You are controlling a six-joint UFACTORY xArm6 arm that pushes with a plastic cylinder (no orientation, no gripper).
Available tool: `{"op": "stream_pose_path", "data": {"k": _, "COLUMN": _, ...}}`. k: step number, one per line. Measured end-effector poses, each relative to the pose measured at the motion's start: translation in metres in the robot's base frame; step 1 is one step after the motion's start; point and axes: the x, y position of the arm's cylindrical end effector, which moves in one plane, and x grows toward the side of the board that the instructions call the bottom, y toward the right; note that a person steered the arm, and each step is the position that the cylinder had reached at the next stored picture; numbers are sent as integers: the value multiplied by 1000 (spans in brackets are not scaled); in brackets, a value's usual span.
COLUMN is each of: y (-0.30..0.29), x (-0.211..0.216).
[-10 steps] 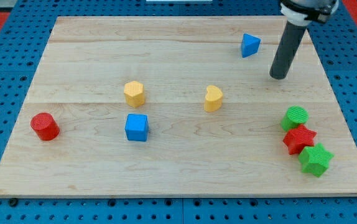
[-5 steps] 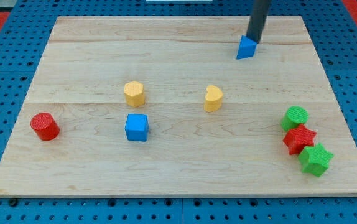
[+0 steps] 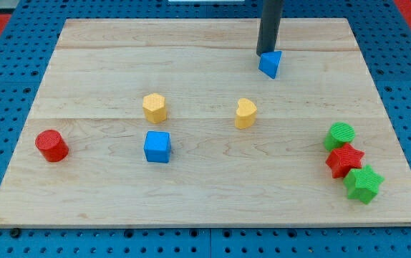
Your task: Move the blue triangle left to the green star
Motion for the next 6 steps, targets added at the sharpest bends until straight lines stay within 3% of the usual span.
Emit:
{"op": "stream_pose_path", "data": {"k": 3, "y": 40, "x": 21}}
{"op": "stream_pose_path", "data": {"k": 6, "y": 1, "x": 78}}
